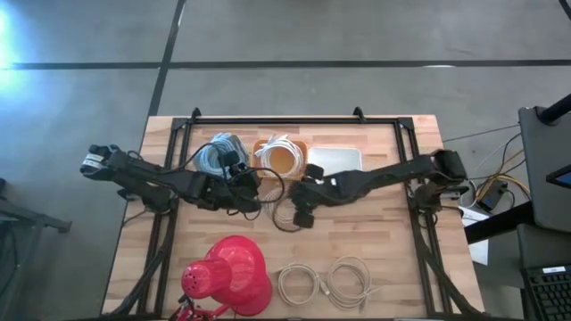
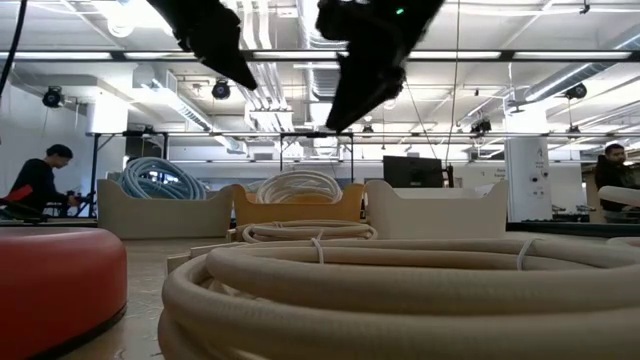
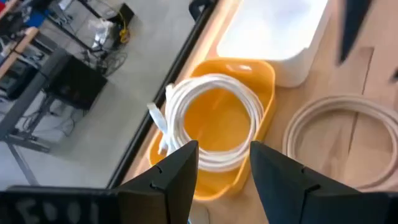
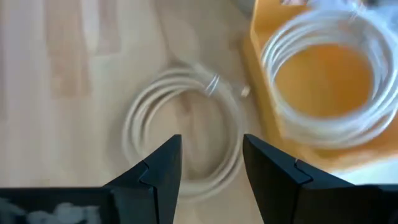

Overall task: Sort HDMI cables
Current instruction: Put the top light brown HDMI cable into the white bin

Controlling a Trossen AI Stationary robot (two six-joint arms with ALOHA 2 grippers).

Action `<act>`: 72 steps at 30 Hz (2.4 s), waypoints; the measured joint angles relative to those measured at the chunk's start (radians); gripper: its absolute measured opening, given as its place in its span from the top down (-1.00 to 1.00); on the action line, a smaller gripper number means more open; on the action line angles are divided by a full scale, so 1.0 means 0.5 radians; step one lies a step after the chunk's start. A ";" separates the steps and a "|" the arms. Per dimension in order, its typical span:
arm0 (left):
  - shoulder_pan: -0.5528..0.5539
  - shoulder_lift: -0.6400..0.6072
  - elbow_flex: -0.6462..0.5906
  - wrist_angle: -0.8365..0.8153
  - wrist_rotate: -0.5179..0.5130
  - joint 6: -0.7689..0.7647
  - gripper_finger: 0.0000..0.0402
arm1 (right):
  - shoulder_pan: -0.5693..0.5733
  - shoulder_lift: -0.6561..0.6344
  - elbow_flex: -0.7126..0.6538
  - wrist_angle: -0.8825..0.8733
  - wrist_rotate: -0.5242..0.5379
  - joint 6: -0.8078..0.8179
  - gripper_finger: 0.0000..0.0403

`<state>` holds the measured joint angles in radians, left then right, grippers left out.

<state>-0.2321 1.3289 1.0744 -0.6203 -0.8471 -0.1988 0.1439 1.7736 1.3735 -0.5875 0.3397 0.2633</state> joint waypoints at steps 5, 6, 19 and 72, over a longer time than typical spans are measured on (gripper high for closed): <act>-0.072 -0.003 -0.002 -0.128 0.002 -0.193 0.12 | 0.080 -0.160 -0.315 0.055 -0.015 0.481 0.17; -0.091 -0.007 -0.002 -0.129 0.002 -0.229 0.12 | 0.088 -0.172 -0.375 0.082 -0.015 0.598 0.17; -0.150 -0.041 -0.035 -0.122 -0.069 -0.339 0.12 | -0.009 -0.060 -0.715 0.775 -0.156 1.023 0.17; -0.148 -0.047 -0.112 -0.070 -0.080 -0.336 0.12 | -0.073 0.484 -0.336 0.479 0.127 1.069 0.69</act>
<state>-0.3061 1.3053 1.0183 -0.6551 -0.8871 -0.3668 0.1074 2.0157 1.2053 -0.3479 0.4032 0.7976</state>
